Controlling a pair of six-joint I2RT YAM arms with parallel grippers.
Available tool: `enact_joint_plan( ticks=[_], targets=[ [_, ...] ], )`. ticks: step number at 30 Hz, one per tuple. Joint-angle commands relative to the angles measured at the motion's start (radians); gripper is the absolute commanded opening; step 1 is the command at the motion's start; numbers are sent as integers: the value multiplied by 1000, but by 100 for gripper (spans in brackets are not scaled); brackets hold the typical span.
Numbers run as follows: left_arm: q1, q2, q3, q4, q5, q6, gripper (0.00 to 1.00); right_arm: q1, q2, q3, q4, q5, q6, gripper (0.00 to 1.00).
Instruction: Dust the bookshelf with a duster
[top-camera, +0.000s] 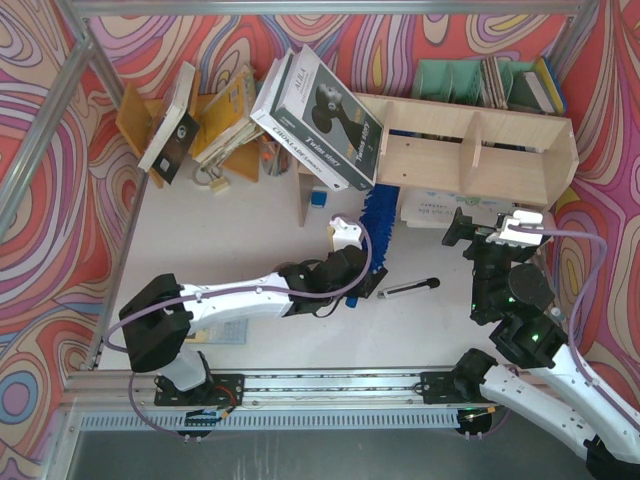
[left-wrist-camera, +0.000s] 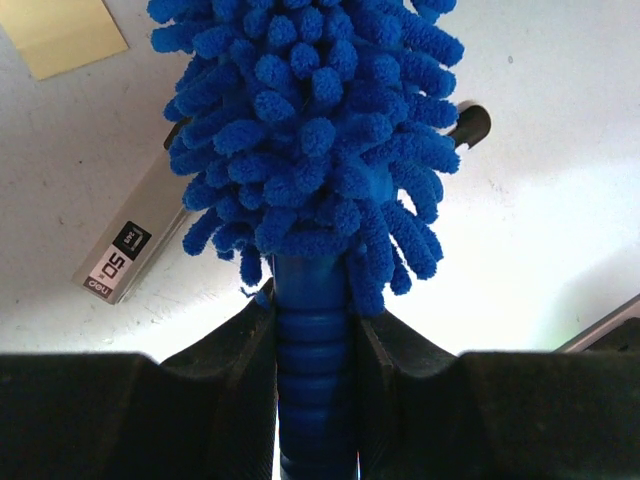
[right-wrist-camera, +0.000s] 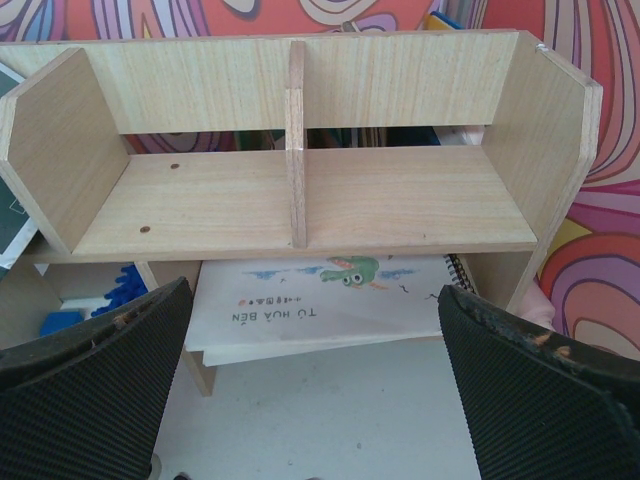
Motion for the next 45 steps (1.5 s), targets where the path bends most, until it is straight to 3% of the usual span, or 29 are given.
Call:
enact_joint_plan(
  ticks=[1,15,27,45],
  targets=[
    [13,1,-2,112,83,-22,0,-5,-2,18,-1,-2,11,99],
    [95,83,5,83,176,-147,0,-6,7,18,1,-5,12,99],
    [101,133,52,41,216,-156,0,-7,2,16,0,-4,10,99],
    [49,-63,-21,128,-31,-33,0,-7,4,19,-8,-5,18,99]
  ],
)
